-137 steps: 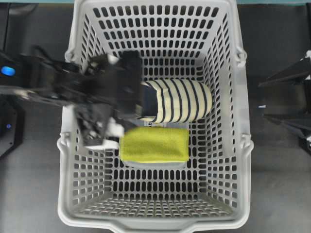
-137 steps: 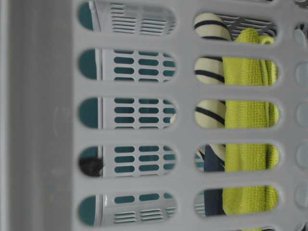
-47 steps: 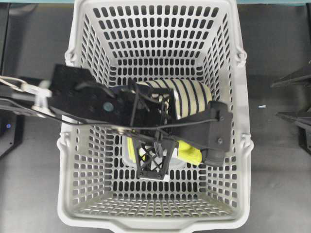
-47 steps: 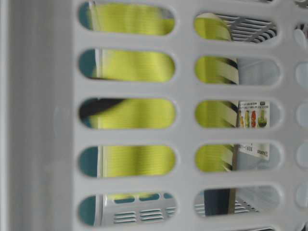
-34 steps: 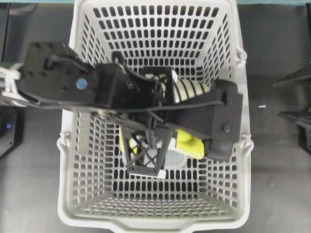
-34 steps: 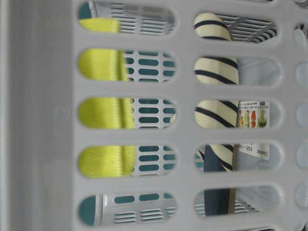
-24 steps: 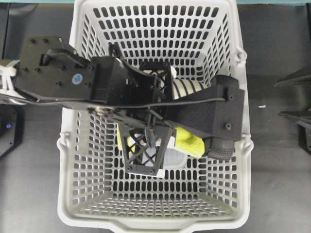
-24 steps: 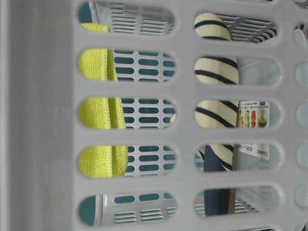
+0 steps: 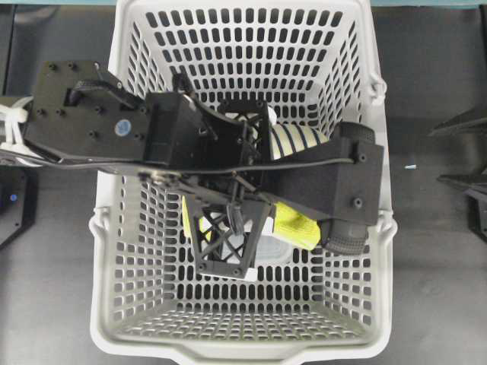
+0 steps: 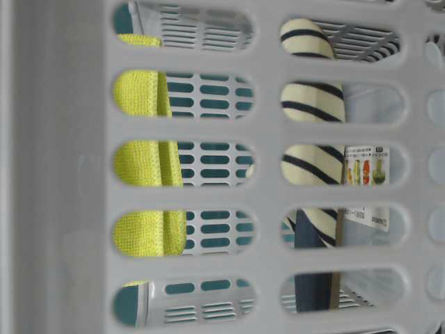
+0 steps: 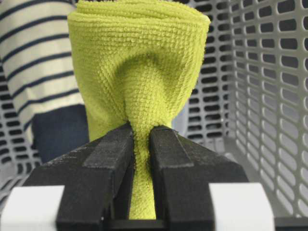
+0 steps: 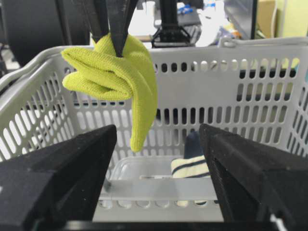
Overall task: Pick up the yellow cloth from the shopping basket with the left arm.
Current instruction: 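Lift the gripped cloth upward out of the basket with the left gripper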
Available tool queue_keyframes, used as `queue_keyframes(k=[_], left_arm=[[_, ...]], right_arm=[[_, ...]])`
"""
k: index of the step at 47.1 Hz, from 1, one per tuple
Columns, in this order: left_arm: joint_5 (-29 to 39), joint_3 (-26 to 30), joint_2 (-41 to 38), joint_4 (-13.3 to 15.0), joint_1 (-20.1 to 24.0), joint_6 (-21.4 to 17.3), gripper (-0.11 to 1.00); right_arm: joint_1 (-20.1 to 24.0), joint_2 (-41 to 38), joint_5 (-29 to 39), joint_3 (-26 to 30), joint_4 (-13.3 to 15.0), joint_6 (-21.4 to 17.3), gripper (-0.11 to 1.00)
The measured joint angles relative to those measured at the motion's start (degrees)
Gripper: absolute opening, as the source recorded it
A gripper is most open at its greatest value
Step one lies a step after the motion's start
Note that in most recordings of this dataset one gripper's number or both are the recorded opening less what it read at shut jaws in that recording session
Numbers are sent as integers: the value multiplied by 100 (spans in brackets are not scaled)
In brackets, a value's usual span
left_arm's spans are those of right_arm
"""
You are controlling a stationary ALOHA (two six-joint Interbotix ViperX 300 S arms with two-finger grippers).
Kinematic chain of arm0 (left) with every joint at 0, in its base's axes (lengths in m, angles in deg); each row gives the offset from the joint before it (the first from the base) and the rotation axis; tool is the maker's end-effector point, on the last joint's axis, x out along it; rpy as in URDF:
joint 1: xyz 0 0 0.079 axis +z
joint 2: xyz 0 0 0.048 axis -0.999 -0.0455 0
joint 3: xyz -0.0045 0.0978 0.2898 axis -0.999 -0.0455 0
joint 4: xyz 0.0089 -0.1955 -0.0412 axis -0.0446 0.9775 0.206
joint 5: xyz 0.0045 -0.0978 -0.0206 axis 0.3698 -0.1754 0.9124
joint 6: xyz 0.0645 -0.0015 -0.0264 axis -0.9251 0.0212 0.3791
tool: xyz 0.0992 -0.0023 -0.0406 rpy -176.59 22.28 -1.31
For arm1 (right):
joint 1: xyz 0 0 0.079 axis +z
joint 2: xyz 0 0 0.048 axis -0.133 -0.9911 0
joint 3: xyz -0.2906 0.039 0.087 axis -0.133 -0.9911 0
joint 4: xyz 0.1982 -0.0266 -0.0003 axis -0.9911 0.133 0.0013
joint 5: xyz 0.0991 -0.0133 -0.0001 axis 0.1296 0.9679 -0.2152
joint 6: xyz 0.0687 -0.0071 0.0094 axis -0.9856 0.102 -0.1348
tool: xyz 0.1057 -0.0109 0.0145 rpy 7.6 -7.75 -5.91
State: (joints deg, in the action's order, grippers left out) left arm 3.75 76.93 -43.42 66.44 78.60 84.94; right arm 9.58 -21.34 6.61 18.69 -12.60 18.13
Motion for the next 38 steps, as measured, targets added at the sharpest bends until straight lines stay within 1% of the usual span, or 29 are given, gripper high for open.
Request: queue_keyframes(k=[38], left_arm=[[88, -9, 0, 0, 0, -26, 7]], right_arm=[[88, 0, 26, -18, 0, 0, 68]])
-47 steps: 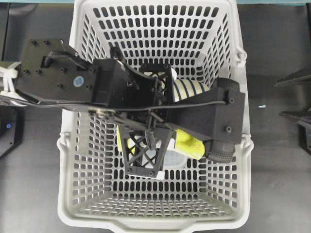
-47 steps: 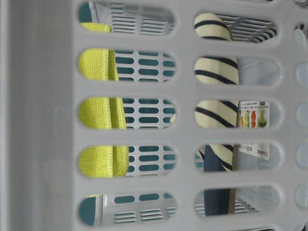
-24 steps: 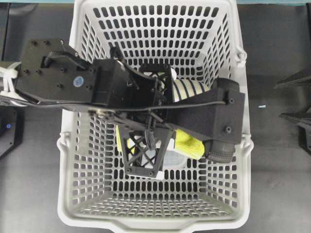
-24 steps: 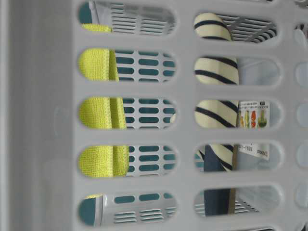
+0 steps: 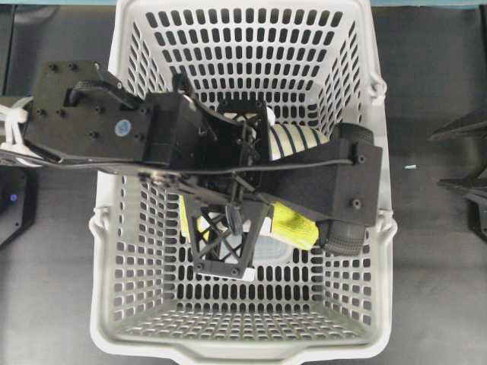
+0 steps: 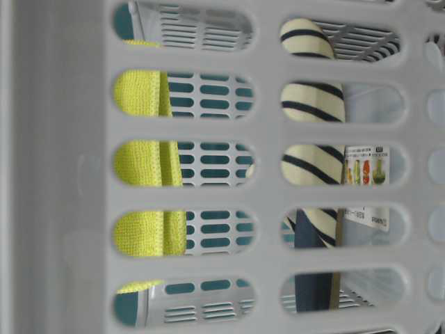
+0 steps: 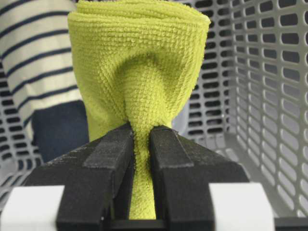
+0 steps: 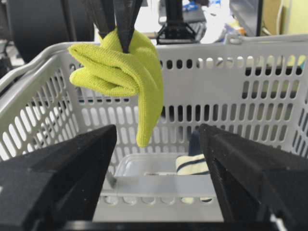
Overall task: Pick up the yellow cloth from the shopping basket with the left arm.
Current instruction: 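Lift the gripped cloth upward out of the basket with the left gripper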
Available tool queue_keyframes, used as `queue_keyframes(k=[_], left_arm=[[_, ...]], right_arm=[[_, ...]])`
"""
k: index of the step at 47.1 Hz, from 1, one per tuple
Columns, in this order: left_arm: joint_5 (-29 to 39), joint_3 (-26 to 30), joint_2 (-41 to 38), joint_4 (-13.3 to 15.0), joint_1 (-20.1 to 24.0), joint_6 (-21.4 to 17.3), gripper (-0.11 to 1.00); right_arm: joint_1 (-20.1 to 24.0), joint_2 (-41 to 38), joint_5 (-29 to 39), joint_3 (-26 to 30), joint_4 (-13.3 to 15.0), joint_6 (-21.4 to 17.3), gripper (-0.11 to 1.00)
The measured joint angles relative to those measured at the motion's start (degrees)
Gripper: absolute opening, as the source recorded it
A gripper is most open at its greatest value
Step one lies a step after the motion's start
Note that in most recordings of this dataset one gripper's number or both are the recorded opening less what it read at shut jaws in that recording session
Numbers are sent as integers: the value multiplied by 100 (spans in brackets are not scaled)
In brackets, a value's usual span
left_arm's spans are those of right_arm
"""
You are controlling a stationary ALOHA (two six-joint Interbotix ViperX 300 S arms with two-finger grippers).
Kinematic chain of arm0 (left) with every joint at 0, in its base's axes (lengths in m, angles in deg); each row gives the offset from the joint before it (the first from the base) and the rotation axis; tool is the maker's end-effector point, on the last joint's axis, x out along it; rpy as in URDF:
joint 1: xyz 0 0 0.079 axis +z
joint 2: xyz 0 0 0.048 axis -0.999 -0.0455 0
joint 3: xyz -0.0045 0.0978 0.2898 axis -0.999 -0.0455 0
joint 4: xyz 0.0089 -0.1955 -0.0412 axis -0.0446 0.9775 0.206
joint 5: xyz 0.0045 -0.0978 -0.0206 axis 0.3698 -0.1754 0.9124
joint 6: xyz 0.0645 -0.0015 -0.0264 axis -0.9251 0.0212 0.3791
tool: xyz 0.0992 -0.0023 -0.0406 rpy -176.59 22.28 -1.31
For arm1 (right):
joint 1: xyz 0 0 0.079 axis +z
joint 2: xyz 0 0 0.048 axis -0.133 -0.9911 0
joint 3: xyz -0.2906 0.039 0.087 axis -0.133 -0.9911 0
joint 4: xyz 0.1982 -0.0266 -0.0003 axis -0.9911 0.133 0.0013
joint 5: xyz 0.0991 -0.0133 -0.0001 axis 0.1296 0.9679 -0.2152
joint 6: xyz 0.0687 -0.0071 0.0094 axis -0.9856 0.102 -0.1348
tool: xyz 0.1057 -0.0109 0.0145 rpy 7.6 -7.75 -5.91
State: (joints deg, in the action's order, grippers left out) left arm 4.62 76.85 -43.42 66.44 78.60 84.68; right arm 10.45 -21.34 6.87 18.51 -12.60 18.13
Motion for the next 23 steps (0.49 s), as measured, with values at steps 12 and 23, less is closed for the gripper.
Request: queue_keyframes(k=[12, 23], left_arm=[[53, 0, 0, 0, 0, 9, 7], [62, 0, 0, 0, 0, 9, 7]], right_arm=[[35, 0, 0, -70, 0, 0, 68], [44, 0, 0, -70, 0, 0, 68]])
